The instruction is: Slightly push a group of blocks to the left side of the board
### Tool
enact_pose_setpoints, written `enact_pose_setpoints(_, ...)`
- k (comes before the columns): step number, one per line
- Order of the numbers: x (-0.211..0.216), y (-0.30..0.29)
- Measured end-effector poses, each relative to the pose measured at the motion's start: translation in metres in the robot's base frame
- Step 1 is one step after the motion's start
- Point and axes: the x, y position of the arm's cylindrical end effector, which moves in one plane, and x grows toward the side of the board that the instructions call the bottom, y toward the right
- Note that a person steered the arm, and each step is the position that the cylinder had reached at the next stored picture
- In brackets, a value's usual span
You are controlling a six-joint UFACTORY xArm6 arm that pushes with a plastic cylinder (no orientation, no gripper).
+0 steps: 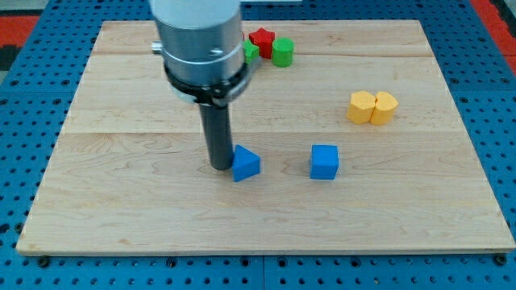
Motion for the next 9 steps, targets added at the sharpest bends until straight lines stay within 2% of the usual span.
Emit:
enact_pose_setpoints(2, -0.007, 0.066)
enact_pose_setpoints(3, -0.012, 0.065)
enact_pose_setpoints(4, -0.064, 0.065)
enact_pose_setpoints(5, -0.141, 0.079)
enact_pose_setpoints(6, -0.22, 0.115)
enact_pose_setpoints(7, -0.262, 0.166)
enact_pose_setpoints(8, -0.249, 0.131)
enact_pose_setpoints(9, -0.229, 0.126)
